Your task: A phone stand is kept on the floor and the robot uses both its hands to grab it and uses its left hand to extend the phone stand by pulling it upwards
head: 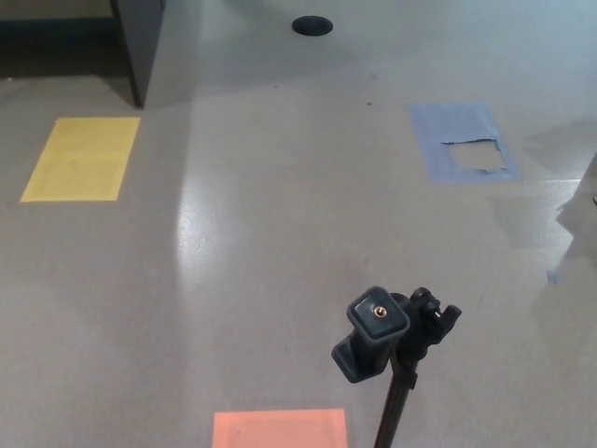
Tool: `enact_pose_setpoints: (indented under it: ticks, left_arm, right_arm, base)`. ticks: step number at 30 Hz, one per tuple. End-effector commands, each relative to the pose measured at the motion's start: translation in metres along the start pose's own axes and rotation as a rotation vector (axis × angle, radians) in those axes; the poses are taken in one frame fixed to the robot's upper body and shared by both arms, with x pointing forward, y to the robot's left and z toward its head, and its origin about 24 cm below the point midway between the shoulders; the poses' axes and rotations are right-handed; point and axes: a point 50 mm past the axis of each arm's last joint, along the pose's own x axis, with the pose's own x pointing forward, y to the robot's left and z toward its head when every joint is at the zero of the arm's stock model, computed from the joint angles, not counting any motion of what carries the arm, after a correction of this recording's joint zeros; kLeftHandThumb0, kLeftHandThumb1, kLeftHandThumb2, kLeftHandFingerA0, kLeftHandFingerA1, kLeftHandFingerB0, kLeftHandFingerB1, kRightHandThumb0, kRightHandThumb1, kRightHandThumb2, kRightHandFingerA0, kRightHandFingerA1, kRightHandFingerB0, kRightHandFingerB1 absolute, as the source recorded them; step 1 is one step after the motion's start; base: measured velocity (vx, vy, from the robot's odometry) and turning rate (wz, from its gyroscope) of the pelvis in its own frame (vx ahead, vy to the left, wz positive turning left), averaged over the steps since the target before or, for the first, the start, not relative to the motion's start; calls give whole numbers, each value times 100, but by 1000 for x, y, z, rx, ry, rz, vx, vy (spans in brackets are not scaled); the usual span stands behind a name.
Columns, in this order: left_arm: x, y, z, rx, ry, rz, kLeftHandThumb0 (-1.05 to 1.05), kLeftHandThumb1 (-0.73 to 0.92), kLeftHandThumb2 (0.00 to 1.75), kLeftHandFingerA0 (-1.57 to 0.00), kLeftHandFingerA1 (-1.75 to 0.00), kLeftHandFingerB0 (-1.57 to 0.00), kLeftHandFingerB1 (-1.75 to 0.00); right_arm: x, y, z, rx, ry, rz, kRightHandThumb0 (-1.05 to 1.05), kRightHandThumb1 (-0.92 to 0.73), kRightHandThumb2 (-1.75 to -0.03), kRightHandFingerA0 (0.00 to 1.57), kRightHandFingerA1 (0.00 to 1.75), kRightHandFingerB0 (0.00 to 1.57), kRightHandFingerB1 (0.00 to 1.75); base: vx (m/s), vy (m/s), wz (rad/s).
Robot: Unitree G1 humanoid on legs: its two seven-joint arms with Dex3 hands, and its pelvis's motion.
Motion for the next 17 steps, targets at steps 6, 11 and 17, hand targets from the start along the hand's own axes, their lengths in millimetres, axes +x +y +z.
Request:
enact_pose_setpoints:
  ticks: [6,11,17]
  left_arm:
    - [-8,11,28,93,-386,-86,-36,49,107,0,-48,0,-47]
    - [-3,11,31,91,-407,-91,-36,50,107,0,-48,0,-47]
    - [-3,11,33,98,-424,-97,-36,49,108,0,-48,0,-47]
  right_arm:
    - [-5,-27,21,-46,-172,29,-81,-60,-94,0,25,0,9]
    - [-2,-27,22,-59,-177,30,-82,-60,-94,0,25,0,9]
    - [-2,-26,24,-66,-182,37,-83,-61,-96,0,24,0,8]
  base:
    - [0,0,0]
    - [0,0,0]
    - [0,0,0]
